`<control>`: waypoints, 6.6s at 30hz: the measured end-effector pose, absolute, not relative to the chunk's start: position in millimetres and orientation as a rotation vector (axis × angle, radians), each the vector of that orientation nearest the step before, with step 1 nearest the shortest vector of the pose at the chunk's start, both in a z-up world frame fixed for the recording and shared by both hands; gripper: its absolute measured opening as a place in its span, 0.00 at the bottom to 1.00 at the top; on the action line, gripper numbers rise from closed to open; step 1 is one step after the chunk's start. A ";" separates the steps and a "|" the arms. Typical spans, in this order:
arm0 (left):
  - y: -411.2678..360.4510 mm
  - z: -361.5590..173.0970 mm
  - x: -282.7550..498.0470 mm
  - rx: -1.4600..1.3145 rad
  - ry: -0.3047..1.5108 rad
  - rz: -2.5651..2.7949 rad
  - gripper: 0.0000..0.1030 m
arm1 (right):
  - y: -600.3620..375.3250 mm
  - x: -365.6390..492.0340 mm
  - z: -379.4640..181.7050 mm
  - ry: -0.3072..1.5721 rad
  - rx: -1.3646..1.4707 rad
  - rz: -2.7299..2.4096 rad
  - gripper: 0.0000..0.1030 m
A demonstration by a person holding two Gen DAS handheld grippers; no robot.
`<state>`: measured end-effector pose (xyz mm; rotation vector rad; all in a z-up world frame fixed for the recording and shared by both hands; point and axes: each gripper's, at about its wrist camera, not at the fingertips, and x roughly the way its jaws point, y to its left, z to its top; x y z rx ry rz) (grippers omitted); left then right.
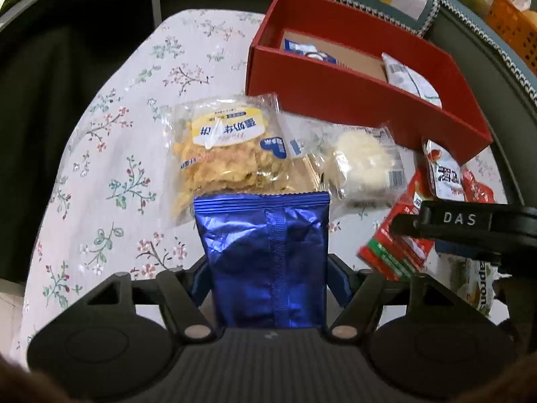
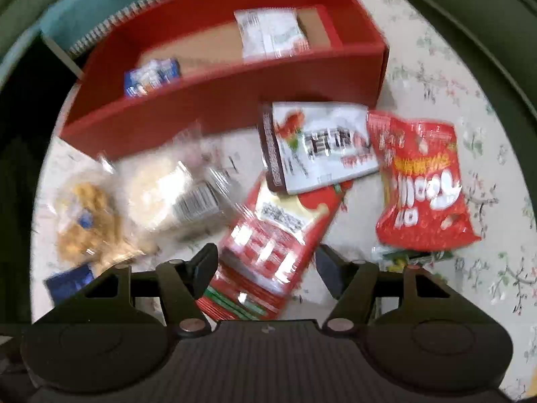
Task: Organize snacks
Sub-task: 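Grasp the red spicy-strip pack with the right tool, then carry the blue foil bag and red pack into the red box, open both tools, then grasp the clear yellow-crisps bag with the left tool while the right tool grasps the clear white-cake bag, then lift both clear bags off the table toward the red box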
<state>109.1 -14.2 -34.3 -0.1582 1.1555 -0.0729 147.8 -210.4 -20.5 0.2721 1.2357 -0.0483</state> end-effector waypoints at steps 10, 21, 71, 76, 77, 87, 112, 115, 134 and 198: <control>-15.1 -34.4 102.6 -0.146 1.166 -0.106 0.70 | -230.2 127.6 -15.7 1.296 0.221 0.030 0.27; -16.8 -33.7 102.4 -0.150 1.161 -0.104 0.70 | -221.1 135.5 1.2 1.192 0.361 -0.094 0.85; -41.8 12.7 67.9 -0.005 1.066 -0.047 0.70 | -215.0 68.5 42.5 1.058 -0.047 0.124 0.50; -49.6 18.8 88.8 -0.002 0.997 -0.067 0.70 | -215.5 74.4 42.4 1.051 -0.058 0.107 0.50; -51.0 18.0 92.8 0.007 0.991 -0.071 0.70 | -216.2 77.2 42.9 1.048 -0.062 0.100 0.50; -54.4 23.9 140.1 -0.020 0.952 -0.082 0.70 | -215.9 117.9 61.3 0.976 -0.054 0.077 0.50; -70.3 25.9 266.3 -0.037 0.857 -0.034 0.70 | -218.1 238.2 53.9 0.893 0.005 0.040 0.50; -71.0 16.1 277.7 -0.033 0.870 -0.023 0.70 | -217.3 252.2 44.5 0.906 0.007 0.036 0.50; -70.1 -6.2 293.7 -0.039 0.960 -0.014 0.71 | -223.8 267.5 25.1 0.924 0.031 0.048 0.65; 25.5 -21.9 215.6 -0.274 1.201 0.010 0.85 | -171.6 152.0 26.3 1.099 -0.129 0.221 0.67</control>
